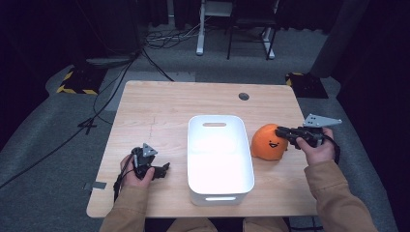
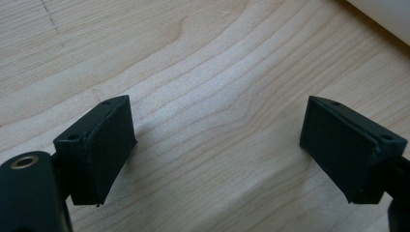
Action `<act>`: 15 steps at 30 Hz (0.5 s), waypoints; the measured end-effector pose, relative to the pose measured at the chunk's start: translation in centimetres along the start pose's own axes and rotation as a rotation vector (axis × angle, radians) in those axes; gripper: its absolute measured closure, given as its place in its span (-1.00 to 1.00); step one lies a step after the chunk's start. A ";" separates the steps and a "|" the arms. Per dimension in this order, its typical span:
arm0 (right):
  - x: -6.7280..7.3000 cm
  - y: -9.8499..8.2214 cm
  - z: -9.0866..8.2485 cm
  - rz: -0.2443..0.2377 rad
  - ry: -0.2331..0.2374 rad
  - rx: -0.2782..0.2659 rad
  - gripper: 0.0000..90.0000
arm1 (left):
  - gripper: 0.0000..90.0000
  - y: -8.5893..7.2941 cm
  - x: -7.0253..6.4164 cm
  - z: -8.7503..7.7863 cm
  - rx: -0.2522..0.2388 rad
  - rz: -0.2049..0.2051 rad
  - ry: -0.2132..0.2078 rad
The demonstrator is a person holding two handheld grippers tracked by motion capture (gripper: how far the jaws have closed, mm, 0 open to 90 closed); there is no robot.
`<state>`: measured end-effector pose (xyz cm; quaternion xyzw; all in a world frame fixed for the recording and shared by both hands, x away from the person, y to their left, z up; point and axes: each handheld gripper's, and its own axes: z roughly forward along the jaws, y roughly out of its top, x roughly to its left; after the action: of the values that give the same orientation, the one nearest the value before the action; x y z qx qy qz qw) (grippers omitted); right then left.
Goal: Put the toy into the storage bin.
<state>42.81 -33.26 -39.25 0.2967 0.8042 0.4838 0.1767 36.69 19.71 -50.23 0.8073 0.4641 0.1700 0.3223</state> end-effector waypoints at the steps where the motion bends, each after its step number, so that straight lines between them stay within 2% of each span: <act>1: 0.0 0.0 0.0 0.000 0.000 0.000 0.79 | -0.72 0.0 0.0 0.0 0.000 0.000 0.000; 6: 0.0 0.6 -0.7 -0.017 0.017 -0.010 0.82 | -0.72 0.0 0.0 0.0 -0.002 -0.002 0.000; 15: 0.4 2.3 -2.4 -0.057 0.064 -0.058 0.82 | -0.72 0.0 0.0 0.0 0.000 0.000 0.000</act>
<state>41.84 -33.73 -36.06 0.2531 0.8029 0.5111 0.1732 36.69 19.72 -50.23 0.8074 0.4639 0.1701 0.3224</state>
